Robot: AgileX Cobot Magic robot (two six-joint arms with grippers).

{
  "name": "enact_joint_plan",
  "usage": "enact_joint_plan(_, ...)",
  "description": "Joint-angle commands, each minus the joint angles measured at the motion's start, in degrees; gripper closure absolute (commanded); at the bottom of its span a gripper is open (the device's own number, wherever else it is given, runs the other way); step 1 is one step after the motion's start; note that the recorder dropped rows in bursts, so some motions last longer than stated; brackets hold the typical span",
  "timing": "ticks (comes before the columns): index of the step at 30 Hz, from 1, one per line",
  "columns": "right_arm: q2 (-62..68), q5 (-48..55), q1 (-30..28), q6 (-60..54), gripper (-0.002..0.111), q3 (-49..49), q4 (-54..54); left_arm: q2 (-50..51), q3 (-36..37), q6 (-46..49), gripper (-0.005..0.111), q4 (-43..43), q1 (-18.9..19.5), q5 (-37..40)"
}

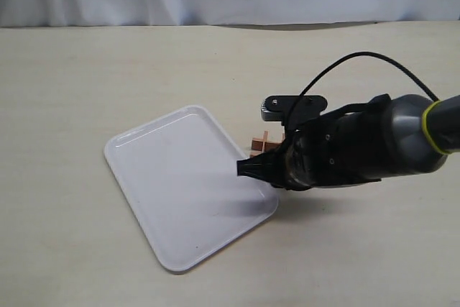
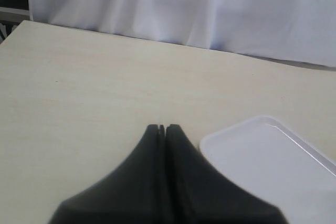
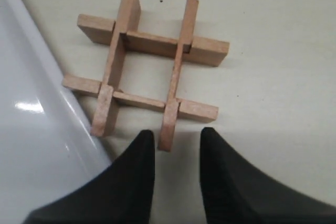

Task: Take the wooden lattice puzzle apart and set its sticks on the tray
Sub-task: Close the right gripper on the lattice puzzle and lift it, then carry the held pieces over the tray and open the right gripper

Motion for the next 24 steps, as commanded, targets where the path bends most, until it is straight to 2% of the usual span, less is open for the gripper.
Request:
enact_joint_plan(1, 0.0, 1.3, 0.1, 1.1, 0.100, -0.3, -2.8, -0.1, 0.1, -0.3, 0.107, 0.0, -0.2, -1.0)
enact_joint_plan(2, 0.0, 1.3, 0.1, 1.1, 0.104, -0.3, -3.2, -0.1, 0.1, -0.3, 0.107, 0.0, -0.2, -1.0)
enact_joint_plan(12, -0.6, 4.9, 0.1, 1.4, 0.104, -1.2, -7.3, -0.1, 0.1, -0.3, 0.107, 0.0, -0.2, -1.0)
enact_joint_plan(18, -5.3, 4.4, 0.1, 0.7, 0.104, -1.2, -7.6, -0.1, 0.1, -0.3, 0.107, 0.0, -0.2, -1.0)
enact_joint_plan(21, -9.0, 2.4, 0.1, 0.5, 0.104, -1.2, -8.0, -0.1, 0.1, -0.3, 0.107, 0.0, -0.2, -1.0)
enact_joint_plan(24, -12.4, -4.9, 0.1, 1.0, 0.104, -1.2, -8.3, -0.1, 0.1, -0.3, 0.107, 0.0, -0.2, -1.0)
